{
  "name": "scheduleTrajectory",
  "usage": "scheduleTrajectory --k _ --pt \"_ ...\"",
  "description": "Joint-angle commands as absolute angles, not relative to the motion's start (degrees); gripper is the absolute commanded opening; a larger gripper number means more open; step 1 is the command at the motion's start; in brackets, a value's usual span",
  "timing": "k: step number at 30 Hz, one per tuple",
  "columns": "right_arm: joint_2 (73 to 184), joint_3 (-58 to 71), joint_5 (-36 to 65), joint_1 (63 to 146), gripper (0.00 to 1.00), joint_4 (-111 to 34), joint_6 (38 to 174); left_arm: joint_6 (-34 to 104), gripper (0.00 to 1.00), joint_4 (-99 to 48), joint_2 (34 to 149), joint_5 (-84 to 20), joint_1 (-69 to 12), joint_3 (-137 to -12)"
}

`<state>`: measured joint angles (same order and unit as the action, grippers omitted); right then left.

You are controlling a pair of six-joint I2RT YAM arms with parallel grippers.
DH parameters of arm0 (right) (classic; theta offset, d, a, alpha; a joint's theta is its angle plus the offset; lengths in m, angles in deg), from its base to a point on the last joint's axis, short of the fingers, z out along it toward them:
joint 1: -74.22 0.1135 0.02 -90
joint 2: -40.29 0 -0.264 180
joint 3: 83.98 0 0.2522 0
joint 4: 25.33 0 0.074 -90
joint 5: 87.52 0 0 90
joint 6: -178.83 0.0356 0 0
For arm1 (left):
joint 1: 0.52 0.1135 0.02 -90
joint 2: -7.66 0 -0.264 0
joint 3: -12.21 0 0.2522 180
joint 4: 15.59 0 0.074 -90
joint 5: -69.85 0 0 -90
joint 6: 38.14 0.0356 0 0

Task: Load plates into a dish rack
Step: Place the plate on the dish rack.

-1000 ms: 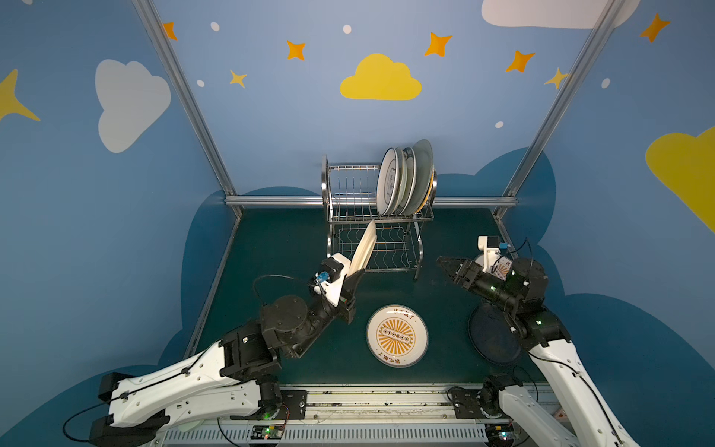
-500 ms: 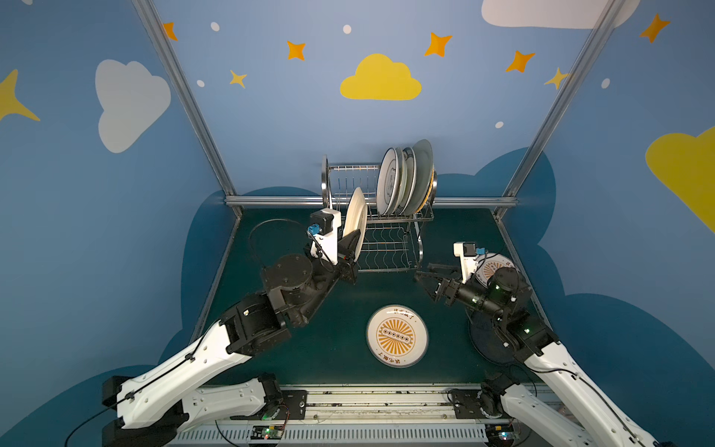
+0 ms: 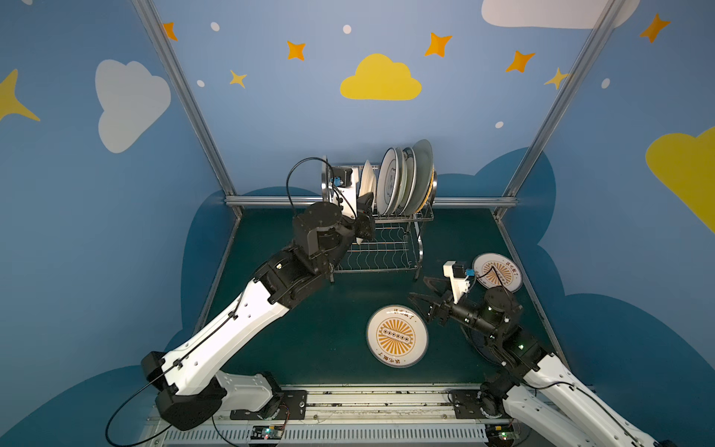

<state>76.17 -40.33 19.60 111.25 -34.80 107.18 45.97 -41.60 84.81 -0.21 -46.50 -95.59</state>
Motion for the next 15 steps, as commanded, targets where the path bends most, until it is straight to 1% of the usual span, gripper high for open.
scheduleTrajectory --k 1,10,15 --pt "72.74 -42.73 16.46 112.09 0.91 -29.26 104.64 44.31 0.04 -36.02 86.81 -3.27 -43.69 -101.11" --pt "69.74 -47.96 14.0 113.35 0.91 -23.0 101.6 42.99 0.04 -38.22 97.95 -6.8 -38.67 -112.25" --pt "69.4 -50.42 12.44 114.46 0.91 -19.09 100.09 41.53 0.04 -40.45 103.48 -6.92 -36.45 -118.29"
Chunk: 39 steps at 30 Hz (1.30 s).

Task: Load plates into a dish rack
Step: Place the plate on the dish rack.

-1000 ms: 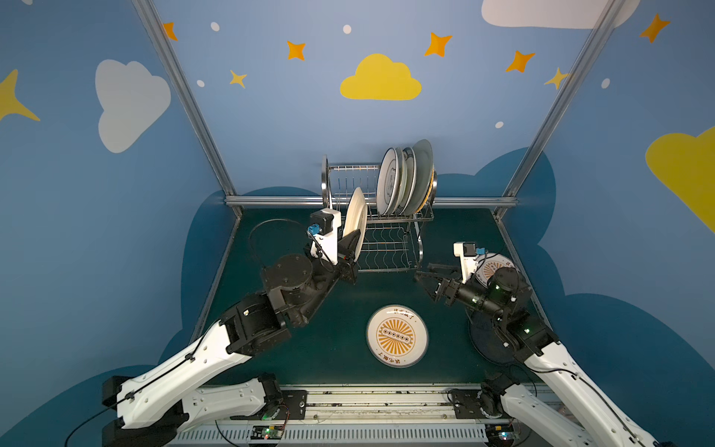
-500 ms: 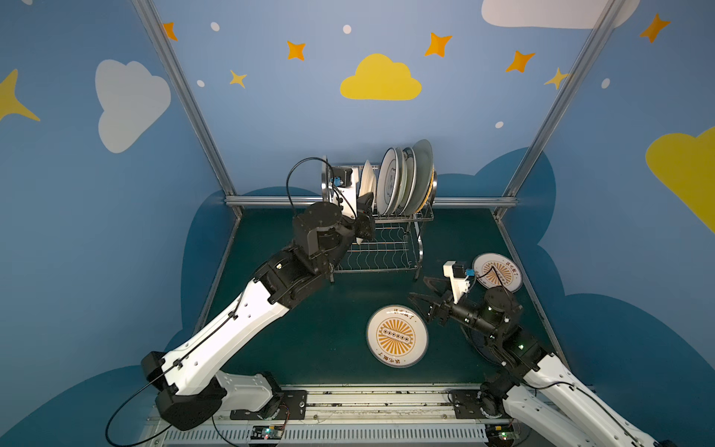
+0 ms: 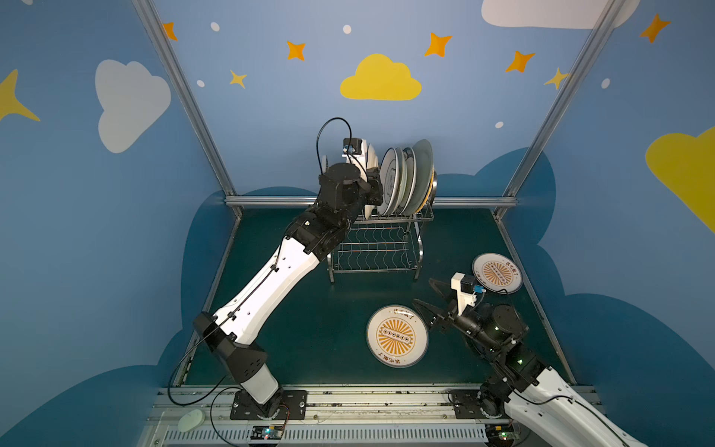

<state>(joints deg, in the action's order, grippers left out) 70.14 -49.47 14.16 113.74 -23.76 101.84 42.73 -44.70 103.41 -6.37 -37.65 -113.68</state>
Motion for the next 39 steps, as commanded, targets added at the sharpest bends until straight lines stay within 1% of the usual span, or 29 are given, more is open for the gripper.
scheduleTrajectory --k 1,8,20,39 --pt "69.54 -50.28 12.23 114.61 0.91 -19.24 99.96 41.49 0.04 -40.84 104.48 -7.3 -36.08 -119.52" --pt "71.9 -49.6 12.06 115.52 0.91 -19.62 99.21 40.84 0.04 -44.44 110.93 -8.15 -34.72 -128.04" --pt "73.6 -49.21 11.19 116.4 0.91 -20.02 98.79 39.59 0.04 -49.48 118.32 -7.24 -34.35 -138.57" --pt "74.02 -48.42 10.39 116.93 0.91 -21.34 98.93 39.9 0.04 -51.61 121.21 -4.3 -34.36 -139.2"
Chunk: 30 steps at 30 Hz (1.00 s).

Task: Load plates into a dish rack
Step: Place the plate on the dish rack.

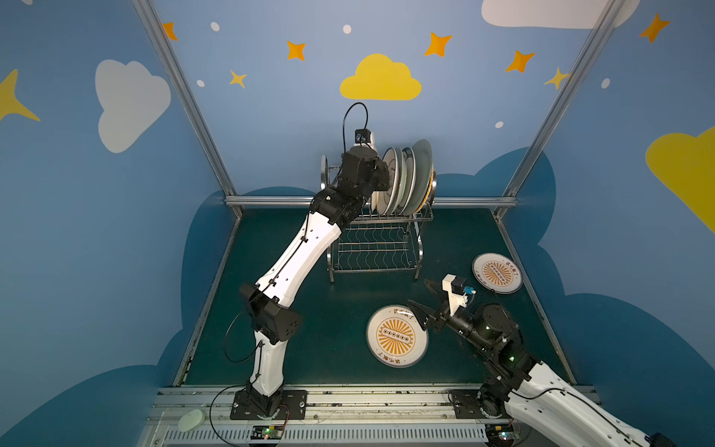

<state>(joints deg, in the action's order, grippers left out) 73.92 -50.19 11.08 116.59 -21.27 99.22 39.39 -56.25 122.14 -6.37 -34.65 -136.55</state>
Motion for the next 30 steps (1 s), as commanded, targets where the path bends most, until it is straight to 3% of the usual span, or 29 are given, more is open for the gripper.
scheduleTrajectory --k 1,7,12,19,22,30 --pt "74.15 -48.42 10.3 116.93 0.91 -21.43 98.87 39.92 0.04 -51.75 121.24 -4.24 -34.36 -139.26" --pt "74.31 -48.16 10.16 116.93 0.91 -21.69 99.02 40.34 0.04 -52.32 122.12 -3.0 -34.36 -139.2" --pt "74.62 -48.16 9.95 117.02 0.91 -21.86 99.11 41.2 0.11 -52.82 123.14 -0.83 -34.45 -139.35" --pt "75.18 -47.86 9.68 117.02 0.91 -22.12 99.13 41.49 0.11 -54.77 125.63 0.58 -34.67 -141.51" --pt "75.35 -47.73 9.59 117.02 0.91 -22.48 99.29 41.7 0.19 -55.51 126.67 0.78 -34.76 -142.53" --pt "75.72 -47.47 9.24 117.02 0.91 -23.13 99.44 42.71 0.21 -57.02 129.08 1.28 -35.53 -145.29"
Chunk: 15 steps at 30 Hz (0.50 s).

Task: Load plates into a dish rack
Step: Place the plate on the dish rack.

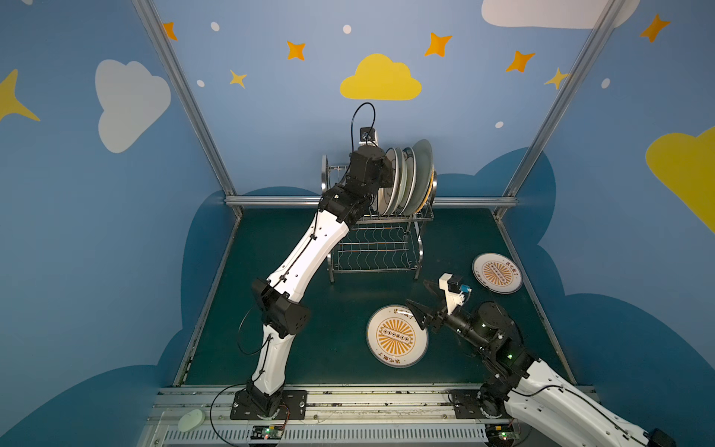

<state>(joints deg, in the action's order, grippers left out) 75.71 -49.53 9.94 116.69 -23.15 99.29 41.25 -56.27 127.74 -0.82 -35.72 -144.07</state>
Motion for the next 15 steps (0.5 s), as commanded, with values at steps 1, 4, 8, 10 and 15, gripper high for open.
scheduleTrajectory --k 1,4,8,10,15 --pt "75.71 -47.41 9.14 117.02 0.91 -23.19 99.41 42.8 0.21 -56.99 129.13 1.21 -35.61 -145.26" --pt "75.63 -47.37 9.07 116.97 0.91 -23.34 99.39 43.02 0.22 -57.34 129.0 0.79 -35.73 -145.21" --pt "75.64 -47.28 8.89 117.02 0.91 -23.55 99.43 43.55 0.21 -58.33 128.69 0.33 -35.84 -145.22" --pt "75.64 -47.12 8.89 117.02 0.91 -23.66 99.44 43.66 0.2 -59.25 128.34 0.24 -35.93 -145.07" --pt "75.71 -47.04 8.83 117.02 0.91 -23.88 99.49 43.15 0.19 -60.21 126.67 -0.41 -36.27 -143.03"
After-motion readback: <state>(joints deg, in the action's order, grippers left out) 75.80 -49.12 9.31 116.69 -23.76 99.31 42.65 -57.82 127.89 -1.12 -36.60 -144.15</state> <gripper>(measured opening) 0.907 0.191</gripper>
